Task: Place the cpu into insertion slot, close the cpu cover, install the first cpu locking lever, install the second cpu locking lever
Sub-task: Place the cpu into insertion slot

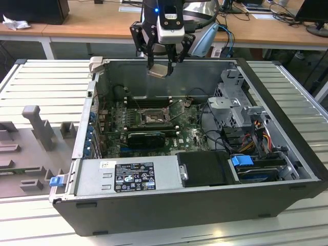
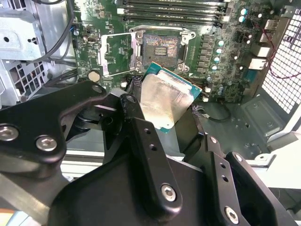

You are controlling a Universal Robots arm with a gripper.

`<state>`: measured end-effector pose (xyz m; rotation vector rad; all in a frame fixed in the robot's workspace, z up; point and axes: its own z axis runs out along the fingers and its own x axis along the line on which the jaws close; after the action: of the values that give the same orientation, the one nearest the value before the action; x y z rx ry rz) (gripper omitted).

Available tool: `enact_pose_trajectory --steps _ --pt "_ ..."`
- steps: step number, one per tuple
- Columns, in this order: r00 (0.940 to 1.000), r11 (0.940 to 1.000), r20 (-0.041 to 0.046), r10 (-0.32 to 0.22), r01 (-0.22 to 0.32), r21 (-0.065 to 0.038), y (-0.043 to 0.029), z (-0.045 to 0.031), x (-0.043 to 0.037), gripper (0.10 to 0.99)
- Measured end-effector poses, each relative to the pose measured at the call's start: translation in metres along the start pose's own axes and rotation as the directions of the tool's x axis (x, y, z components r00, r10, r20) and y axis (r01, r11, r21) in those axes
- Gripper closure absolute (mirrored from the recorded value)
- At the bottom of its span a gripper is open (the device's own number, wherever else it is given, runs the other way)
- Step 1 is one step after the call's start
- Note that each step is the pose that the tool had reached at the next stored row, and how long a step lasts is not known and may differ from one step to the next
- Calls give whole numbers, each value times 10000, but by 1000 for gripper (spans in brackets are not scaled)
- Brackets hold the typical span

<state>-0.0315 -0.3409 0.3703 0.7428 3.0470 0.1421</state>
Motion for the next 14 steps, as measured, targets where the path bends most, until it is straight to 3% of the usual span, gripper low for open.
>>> enact_pose_trajectory --steps 14 --pt "9987 9987 44 503 -502 -10 0 2 0 553"
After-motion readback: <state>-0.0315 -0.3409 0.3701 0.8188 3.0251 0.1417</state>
